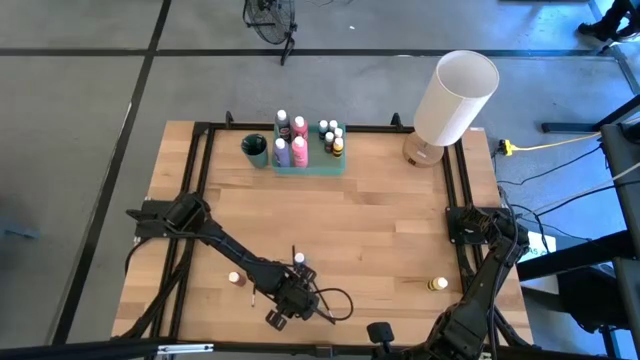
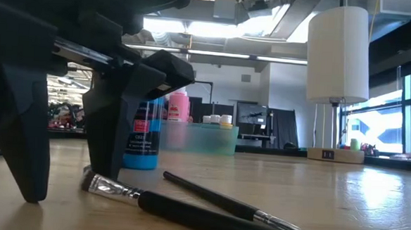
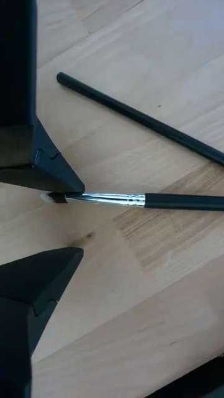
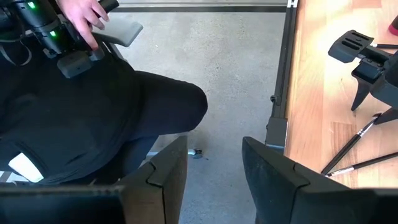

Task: Pick & Place Paint Supplies
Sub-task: Put the silver paintbrush into the green cup

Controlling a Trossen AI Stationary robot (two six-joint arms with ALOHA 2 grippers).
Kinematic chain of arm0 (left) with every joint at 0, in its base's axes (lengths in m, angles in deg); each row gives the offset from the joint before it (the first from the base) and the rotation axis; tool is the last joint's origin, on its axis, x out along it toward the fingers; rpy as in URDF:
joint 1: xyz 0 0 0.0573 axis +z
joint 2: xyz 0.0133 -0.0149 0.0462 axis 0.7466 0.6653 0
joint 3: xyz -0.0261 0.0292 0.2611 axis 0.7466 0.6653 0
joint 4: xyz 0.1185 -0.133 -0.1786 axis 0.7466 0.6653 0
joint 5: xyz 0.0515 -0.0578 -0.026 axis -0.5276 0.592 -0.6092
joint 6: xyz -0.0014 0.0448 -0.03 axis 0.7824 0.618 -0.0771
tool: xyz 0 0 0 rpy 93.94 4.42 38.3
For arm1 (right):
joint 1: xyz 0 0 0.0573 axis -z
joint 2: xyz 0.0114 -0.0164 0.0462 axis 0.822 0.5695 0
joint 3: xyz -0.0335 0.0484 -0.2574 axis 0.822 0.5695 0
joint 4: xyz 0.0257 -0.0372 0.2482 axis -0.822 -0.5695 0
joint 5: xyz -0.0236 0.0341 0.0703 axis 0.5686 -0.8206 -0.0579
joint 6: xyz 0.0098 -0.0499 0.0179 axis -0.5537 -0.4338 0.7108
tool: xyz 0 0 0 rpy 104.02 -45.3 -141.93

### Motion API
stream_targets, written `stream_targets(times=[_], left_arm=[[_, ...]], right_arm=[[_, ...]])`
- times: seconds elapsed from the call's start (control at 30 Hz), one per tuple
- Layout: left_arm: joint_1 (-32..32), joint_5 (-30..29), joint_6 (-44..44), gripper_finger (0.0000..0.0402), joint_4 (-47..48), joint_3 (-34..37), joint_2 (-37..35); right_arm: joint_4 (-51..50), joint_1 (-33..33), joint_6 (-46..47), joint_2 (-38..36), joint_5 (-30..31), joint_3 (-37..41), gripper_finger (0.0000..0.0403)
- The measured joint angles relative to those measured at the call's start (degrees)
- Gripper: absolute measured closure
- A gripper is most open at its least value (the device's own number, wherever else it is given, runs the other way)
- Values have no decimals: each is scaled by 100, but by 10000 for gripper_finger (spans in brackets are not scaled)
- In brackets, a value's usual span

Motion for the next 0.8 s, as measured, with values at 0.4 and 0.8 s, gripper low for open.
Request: stream_targets(times=[0.4, 0.8], left_arm=[[80, 187, -4, 261, -56, -11, 183], [92, 175, 5, 262, -68, -11, 177]], right_arm=[[-1, 0, 0, 0, 0, 0, 246], [0, 2, 0, 0, 0, 0, 246]])
